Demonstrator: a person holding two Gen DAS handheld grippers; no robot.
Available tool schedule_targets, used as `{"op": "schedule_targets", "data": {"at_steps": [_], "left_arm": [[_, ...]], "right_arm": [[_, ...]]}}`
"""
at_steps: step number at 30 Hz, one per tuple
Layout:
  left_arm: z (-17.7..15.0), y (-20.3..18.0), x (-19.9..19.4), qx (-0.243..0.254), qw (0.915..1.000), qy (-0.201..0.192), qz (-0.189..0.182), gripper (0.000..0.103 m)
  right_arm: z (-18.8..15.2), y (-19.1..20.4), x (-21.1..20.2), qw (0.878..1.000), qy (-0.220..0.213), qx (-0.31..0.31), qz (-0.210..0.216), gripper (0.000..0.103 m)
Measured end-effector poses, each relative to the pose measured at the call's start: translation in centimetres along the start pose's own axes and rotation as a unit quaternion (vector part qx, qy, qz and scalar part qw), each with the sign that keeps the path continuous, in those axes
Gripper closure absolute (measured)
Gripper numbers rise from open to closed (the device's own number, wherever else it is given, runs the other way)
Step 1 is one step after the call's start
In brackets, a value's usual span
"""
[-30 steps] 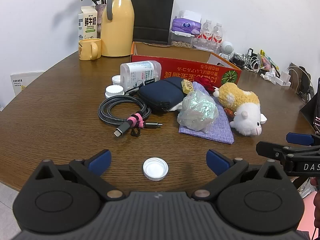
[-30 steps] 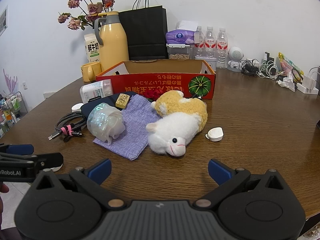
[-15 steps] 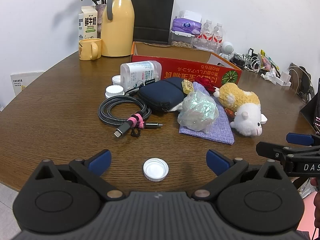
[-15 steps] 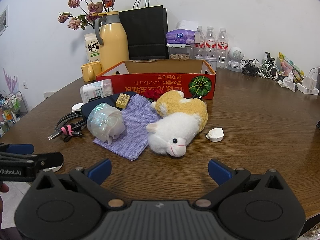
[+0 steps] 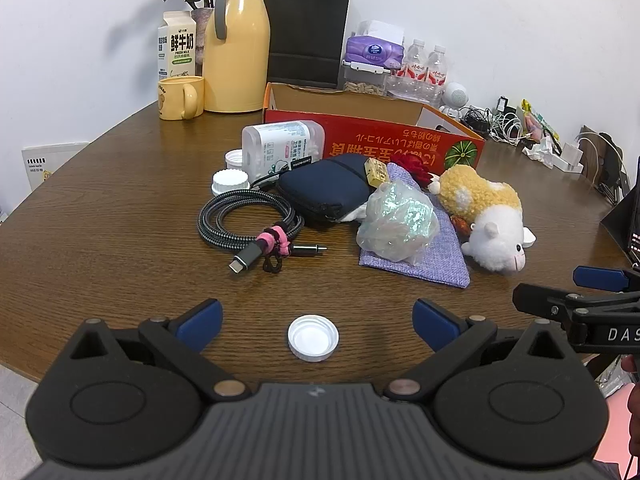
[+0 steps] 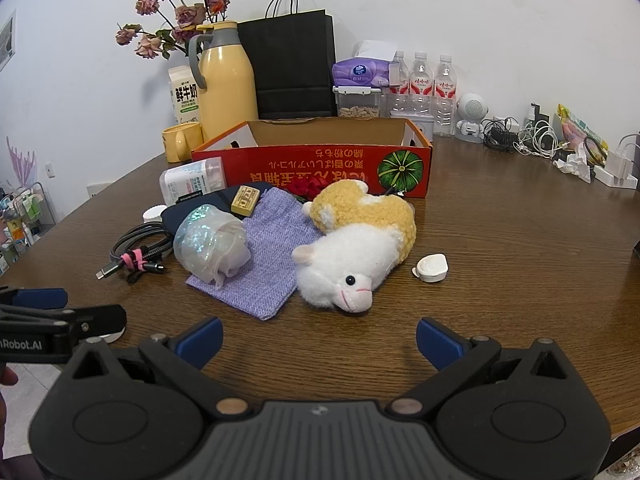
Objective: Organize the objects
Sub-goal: 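Move the left tool toward the small white bottle cap on the table, then close the left tool on the white cap while the right tool grasps the plush sheep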
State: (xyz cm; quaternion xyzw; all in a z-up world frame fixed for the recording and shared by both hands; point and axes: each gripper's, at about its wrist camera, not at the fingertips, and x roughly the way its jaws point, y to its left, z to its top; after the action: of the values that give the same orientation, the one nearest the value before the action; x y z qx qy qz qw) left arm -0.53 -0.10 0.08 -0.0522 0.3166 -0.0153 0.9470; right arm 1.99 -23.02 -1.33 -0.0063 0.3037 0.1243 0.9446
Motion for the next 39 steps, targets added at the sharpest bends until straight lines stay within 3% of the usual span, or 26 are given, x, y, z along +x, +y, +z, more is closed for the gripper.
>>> {"op": "schedule_targets", "data": {"at_steps": [27,32,36,39], "left_arm": [[-0.8,0.0,0.8,0.005,0.9998,0.017,-0.008,0.002],[-1.0,0.1,1.2,0.002,0.9996,0.027,-0.013,0.025],[-1.0,0.1,1.3,0.003,0.9996,0.023,-0.015,0.033],[-1.0,0.1,1.3,0.005,0.9997,0.018,-0.016,0.059]], "right_arm": [[-0.8,-0.1,0.0,1.000,0.007,0.004,0.002,0.000],[-0.9,-0.2,0.7,1.000,0.011,0.004,0.003,0.000],[-0.9,-0.2,0.8,1.000,0.011,0.004,0.003,0.000],[-0.9,-0.2,0.9,1.000,0.012,0.005,0.003,0.000]]}}
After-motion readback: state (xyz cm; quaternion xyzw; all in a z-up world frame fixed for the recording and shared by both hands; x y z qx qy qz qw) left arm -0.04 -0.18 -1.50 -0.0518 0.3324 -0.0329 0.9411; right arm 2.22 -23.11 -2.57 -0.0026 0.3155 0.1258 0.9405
